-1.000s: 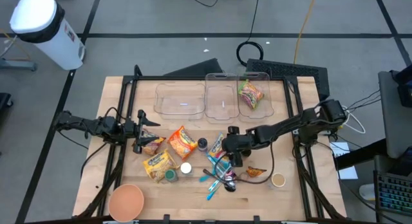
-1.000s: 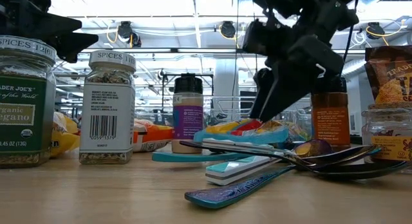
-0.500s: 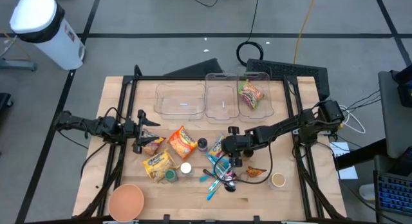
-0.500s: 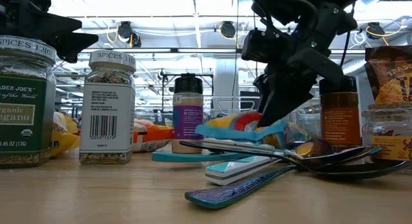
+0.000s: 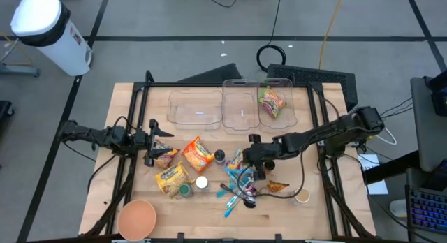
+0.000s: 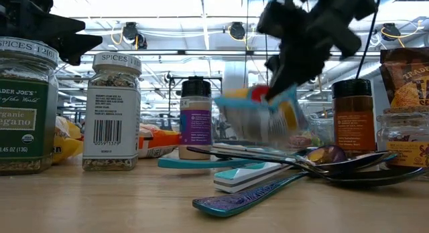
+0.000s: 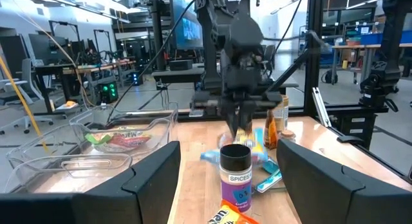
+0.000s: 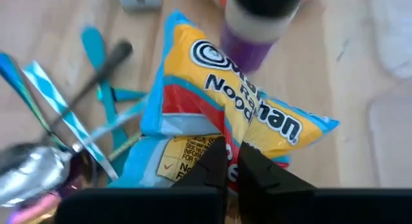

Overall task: Pick & Place Food Item
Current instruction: Put the blue noodle pack into the right transparent bin, then put the red noodle pack into the right transparent bin

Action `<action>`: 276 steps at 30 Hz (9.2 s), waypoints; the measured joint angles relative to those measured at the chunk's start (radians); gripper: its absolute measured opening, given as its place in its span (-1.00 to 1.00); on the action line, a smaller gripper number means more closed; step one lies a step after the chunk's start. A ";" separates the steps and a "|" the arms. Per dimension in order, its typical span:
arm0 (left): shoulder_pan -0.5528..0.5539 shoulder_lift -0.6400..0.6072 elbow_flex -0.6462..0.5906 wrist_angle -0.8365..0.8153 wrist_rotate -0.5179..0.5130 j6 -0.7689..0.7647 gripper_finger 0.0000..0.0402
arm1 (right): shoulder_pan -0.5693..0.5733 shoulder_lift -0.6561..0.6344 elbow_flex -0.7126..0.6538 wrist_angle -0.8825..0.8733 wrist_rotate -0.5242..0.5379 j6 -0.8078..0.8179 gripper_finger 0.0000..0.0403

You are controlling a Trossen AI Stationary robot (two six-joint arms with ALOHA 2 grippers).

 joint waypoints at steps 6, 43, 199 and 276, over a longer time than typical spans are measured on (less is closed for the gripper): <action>0.000 0.000 0.000 -0.001 0.000 0.000 0.33 | 0.000 -0.152 0.000 -0.022 0.004 0.001 -0.99; 0.000 0.000 0.000 -0.001 0.000 0.000 0.33 | -0.583 -0.518 -0.410 0.012 0.237 0.229 -0.99; 0.254 1.541 1.001 0.526 -0.461 0.707 -0.91 | -0.242 -0.704 -0.668 1.076 0.289 0.006 0.34; 0.276 1.435 0.958 0.468 -0.589 0.493 0.33 | -0.523 -0.516 -0.212 0.601 0.183 -0.045 -0.99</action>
